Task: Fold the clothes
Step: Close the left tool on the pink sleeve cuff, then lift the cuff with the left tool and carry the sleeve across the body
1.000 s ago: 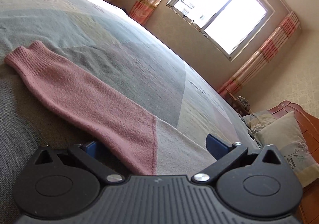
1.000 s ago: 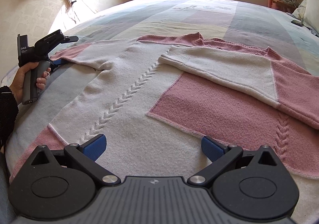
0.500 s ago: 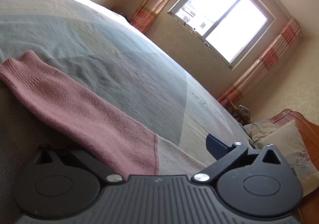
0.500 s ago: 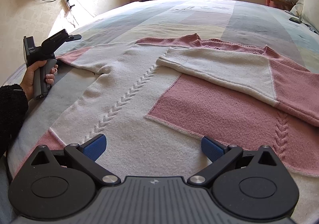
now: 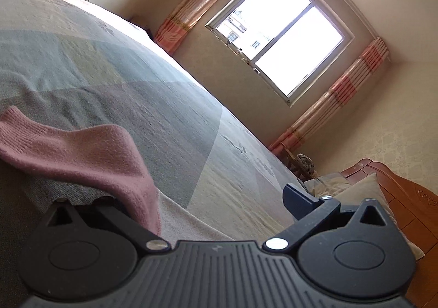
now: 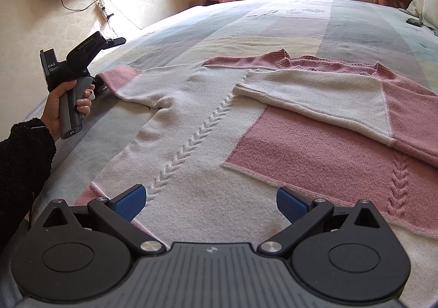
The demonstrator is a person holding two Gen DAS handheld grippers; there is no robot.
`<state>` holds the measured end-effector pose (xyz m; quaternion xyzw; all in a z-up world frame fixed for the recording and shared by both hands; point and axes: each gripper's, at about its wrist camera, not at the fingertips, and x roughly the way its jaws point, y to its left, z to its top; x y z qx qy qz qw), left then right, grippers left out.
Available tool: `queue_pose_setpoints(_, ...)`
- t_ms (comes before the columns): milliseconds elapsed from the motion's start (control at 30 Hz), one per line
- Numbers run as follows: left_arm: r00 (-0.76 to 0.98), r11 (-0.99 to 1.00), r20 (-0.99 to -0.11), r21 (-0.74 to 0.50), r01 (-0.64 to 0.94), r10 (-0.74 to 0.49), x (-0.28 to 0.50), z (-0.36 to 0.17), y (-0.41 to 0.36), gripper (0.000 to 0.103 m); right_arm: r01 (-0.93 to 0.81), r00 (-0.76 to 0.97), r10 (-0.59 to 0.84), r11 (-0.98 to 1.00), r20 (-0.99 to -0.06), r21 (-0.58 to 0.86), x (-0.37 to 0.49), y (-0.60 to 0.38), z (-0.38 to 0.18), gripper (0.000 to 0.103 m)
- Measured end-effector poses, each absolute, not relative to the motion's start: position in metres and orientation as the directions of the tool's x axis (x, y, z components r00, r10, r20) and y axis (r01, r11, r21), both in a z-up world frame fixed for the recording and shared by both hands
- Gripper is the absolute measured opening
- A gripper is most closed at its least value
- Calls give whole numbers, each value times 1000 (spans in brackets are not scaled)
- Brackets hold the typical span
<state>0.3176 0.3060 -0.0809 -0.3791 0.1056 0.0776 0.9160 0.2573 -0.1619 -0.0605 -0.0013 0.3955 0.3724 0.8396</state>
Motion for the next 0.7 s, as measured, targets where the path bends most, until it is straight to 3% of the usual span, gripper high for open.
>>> queue_pose_setpoints(700, 963, 752, -267, -628, -200, 34, 341, 11, 220, 102, -672, 378, 634, 689, -675, 272, 241, -171, -39, 103)
